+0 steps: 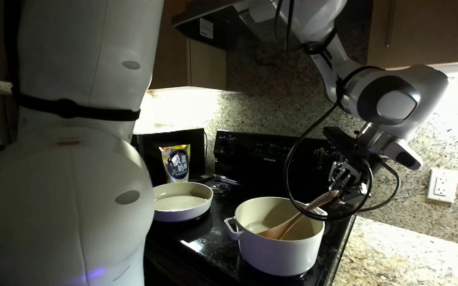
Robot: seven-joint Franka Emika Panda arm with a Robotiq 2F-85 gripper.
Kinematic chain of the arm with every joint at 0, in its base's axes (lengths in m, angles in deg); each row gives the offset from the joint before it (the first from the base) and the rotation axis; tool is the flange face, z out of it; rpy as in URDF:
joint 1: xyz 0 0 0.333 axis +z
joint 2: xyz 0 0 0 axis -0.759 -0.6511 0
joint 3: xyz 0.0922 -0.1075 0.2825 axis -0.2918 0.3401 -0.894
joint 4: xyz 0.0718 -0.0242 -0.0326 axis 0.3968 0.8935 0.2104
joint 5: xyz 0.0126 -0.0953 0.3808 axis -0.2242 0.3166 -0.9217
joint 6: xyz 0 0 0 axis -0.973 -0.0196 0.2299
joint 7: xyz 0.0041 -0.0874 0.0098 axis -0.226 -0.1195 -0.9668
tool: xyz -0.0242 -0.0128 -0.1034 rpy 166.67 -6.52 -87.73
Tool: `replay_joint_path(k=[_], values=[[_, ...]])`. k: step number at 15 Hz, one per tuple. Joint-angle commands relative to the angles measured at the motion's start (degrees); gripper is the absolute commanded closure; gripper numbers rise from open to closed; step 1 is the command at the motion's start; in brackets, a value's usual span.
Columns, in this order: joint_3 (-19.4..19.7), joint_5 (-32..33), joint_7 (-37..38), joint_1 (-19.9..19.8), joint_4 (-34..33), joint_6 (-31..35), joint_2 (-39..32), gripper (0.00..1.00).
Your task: Stir the contents of the white pot with the cooking stick
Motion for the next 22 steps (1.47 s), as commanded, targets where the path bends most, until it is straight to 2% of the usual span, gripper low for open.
replay_joint_path(k=[1, 5, 10, 22], values=[[-0.39, 0.16, 4.94, 2.97, 6.24, 10.02, 4.77, 0.94], [-0.43, 1.08, 10.52, 4.61, 7.45, 16.50, 4.82, 0.94], [-0.11, 4.14, 17.16, 5.40, 6.12, 18.85, 3.78, 0.94], [2.57, 8.04, 17.09, 3.97, 7.98, 19.60, 6.71, 0.94]])
